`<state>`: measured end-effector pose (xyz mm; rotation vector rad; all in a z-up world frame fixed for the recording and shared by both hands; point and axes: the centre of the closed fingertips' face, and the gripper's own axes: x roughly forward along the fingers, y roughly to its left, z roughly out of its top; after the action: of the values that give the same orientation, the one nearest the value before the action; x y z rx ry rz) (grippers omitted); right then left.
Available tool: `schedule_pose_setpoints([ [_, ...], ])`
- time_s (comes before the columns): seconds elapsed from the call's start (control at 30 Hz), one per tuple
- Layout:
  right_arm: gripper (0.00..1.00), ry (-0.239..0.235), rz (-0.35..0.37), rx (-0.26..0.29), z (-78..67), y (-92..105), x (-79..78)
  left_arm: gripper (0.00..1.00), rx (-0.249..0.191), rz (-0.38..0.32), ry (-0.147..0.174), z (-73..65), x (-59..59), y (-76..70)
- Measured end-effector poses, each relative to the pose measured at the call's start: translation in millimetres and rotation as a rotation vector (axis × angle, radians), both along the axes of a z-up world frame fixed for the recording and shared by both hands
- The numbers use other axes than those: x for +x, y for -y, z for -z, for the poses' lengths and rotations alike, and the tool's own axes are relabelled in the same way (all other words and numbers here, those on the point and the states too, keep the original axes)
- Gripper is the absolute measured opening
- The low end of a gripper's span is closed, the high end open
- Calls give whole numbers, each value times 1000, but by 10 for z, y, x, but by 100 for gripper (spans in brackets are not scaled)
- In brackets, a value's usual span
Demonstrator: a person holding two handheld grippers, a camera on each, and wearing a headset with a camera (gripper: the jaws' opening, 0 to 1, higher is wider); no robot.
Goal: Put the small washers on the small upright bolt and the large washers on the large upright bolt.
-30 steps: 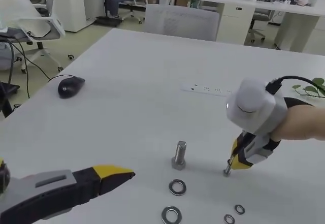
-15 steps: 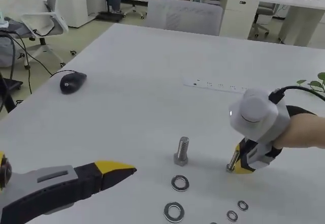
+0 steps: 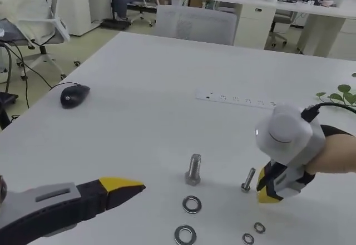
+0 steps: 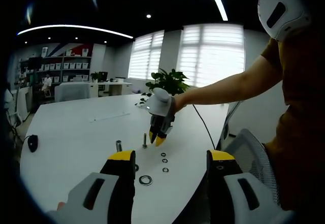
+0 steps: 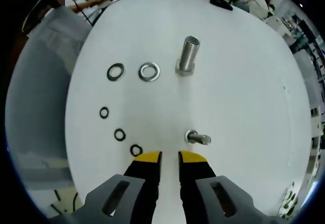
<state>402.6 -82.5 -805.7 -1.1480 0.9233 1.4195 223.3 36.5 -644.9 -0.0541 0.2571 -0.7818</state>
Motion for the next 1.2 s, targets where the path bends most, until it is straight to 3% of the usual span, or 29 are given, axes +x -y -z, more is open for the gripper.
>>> schedule_pose_setpoints([
  [0.1,16,-38,-16,11,25,17,-191,56,4,5,5,-9,-11,15],
  [0.27,18,-49,-37,-7,128,103,-323,56,6,19,19,-45,-46,69],
  [0.63,21,-40,-35,6,205,105,-377,56,13,28,22,-62,-99,120],
  [1.03,18,-34,-41,10,196,84,-401,56,12,21,22,-59,-112,122],
  [1.2,15,-19,-55,-12,198,80,-409,56,14,23,23,-61,-122,128],
])
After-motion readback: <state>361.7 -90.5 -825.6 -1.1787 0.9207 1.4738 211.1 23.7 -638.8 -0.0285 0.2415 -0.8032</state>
